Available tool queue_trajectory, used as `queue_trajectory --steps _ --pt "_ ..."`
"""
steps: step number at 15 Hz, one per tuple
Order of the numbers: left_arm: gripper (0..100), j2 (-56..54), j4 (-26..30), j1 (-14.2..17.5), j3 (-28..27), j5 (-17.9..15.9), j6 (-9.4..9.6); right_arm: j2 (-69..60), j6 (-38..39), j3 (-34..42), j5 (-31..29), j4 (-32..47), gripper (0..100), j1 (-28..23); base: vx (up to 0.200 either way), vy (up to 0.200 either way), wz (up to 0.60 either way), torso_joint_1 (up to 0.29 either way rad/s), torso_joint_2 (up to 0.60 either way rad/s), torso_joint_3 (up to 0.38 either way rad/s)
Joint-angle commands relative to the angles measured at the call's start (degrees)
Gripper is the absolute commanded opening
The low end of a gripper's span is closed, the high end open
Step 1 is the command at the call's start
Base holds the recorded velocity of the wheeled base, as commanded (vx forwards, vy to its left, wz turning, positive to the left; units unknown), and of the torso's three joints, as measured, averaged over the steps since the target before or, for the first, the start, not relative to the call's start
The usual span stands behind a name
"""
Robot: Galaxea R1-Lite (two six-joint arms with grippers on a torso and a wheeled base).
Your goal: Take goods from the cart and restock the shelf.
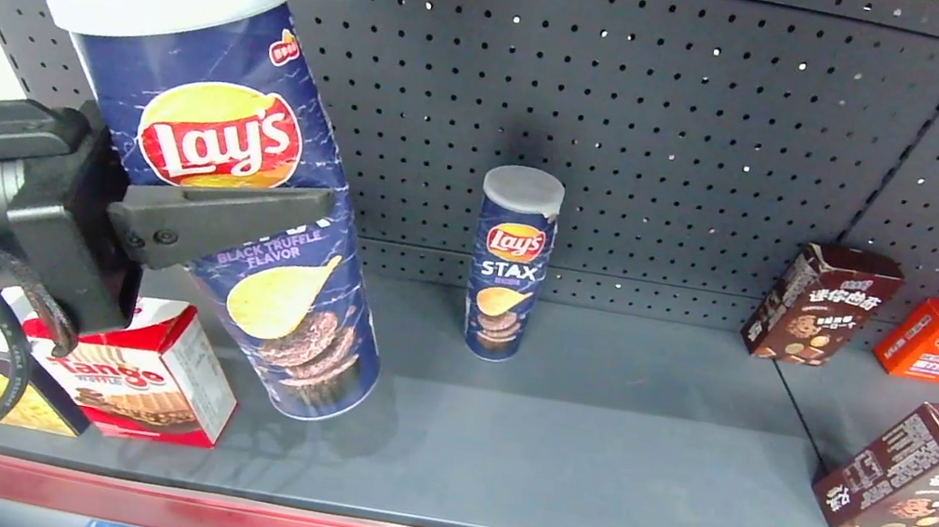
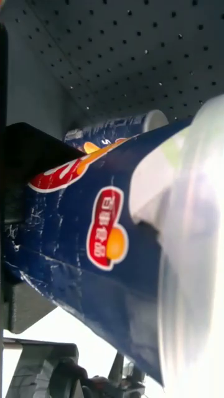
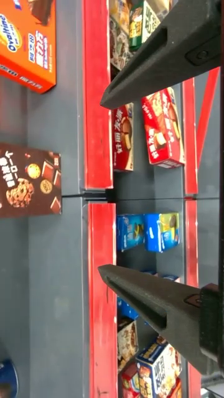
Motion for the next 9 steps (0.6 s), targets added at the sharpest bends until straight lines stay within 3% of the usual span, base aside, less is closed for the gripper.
queue_trajectory --steps 1,5,8,9 --pt "0 0.02 -0.01 0.01 0.15 0.00 -0.04 0.06 0.08 0.00 0.01 -0.01 100 -0.04 0.000 0.000 0.00 0.000 0.00 0.000" --pt "0 0.37 -0.10 -0.25 -0.11 -0.09 0.05 0.15 -0.18 -0.09 1.15 0.07 100 -0.04 0.000 0.000 0.00 0.000 0.00 0.000" --pt "0 0.54 -0.45 -2.62 0.59 -0.09 0.14 2.26 -1.94 -1.85 2.65 -0.01 100 0.84 0.000 0.000 0.00 0.000 0.00 0.000" --pt "0 1.42 -0.36 -2.89 0.33 -0.09 0.14 15.00 -1.06 -16.00 6.51 0.95 100 1.45 0.000 0.000 0.00 0.000 0.00 0.000"
